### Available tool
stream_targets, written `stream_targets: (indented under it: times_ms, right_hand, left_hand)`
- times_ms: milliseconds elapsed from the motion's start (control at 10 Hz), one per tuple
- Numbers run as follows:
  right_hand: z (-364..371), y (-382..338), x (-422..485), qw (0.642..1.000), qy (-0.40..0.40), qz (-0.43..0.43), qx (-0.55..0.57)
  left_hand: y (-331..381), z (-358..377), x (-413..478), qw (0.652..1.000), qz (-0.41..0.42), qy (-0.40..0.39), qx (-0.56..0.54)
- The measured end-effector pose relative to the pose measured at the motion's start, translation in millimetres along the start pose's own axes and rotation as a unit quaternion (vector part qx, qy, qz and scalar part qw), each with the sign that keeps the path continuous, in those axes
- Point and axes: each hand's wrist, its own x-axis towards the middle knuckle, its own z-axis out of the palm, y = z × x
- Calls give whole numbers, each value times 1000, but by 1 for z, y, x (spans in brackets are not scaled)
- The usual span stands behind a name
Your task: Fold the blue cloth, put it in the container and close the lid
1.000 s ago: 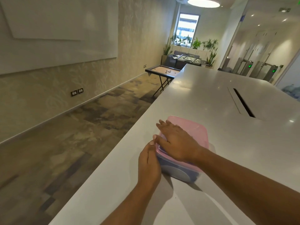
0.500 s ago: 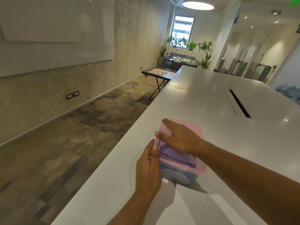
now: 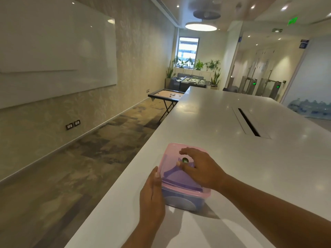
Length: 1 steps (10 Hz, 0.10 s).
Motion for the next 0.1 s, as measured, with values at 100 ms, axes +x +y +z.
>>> stream_targets:
  times_ms: [100]
  right_hand:
    - [-12, 18, -22, 999, 40, 28, 0]
  left_hand:
    - [0, 4, -2, 1000, -12, 21, 14]
